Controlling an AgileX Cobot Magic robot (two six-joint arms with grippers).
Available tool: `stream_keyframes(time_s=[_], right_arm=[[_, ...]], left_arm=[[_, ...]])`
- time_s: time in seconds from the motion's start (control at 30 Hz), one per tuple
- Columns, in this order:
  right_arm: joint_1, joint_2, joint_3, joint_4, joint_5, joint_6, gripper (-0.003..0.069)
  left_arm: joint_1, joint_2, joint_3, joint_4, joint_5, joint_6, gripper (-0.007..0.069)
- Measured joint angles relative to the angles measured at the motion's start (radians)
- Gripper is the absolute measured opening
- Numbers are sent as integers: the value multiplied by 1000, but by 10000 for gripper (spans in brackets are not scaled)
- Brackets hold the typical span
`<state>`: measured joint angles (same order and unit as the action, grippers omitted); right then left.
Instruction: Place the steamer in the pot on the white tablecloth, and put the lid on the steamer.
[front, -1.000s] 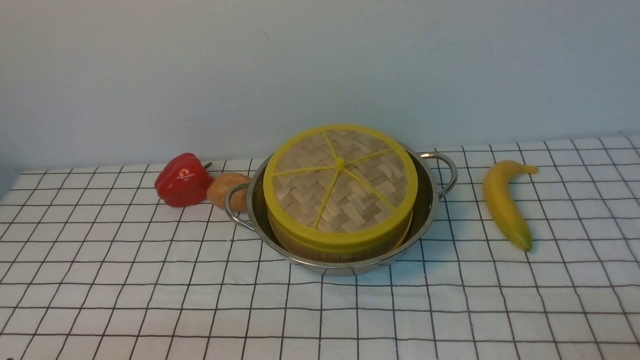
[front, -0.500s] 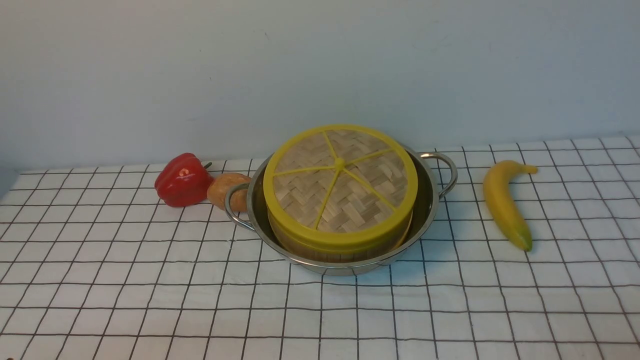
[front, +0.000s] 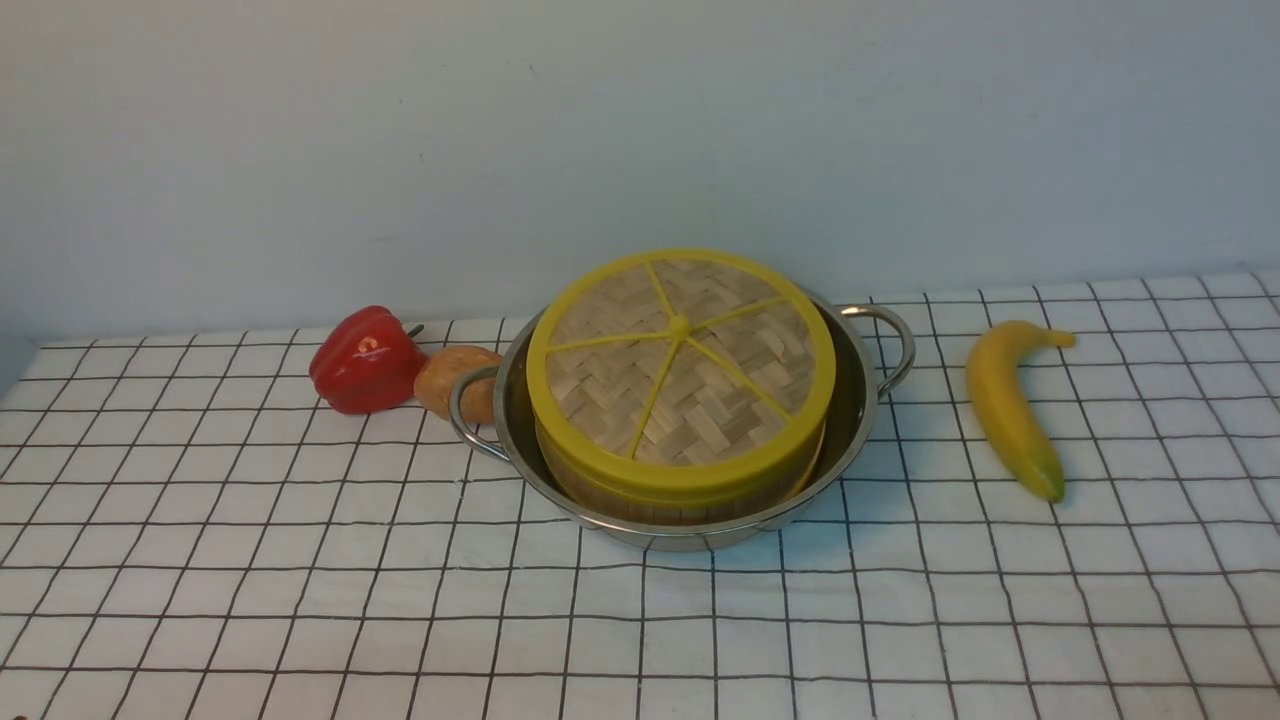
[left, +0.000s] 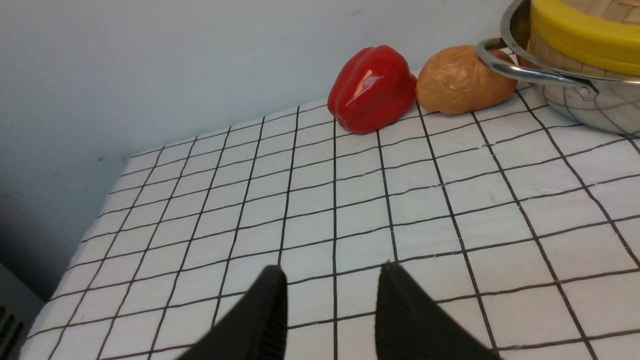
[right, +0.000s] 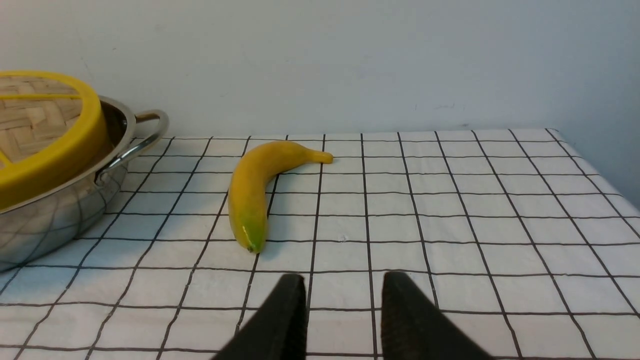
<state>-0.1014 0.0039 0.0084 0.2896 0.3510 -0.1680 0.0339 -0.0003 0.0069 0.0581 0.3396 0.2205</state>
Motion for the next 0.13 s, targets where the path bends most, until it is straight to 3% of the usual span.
stream_keyframes(time_s=[0.13], right_arm=[[0,0,0,0,0,0,240]], left_arm=[[0,0,0,0,0,0,243]])
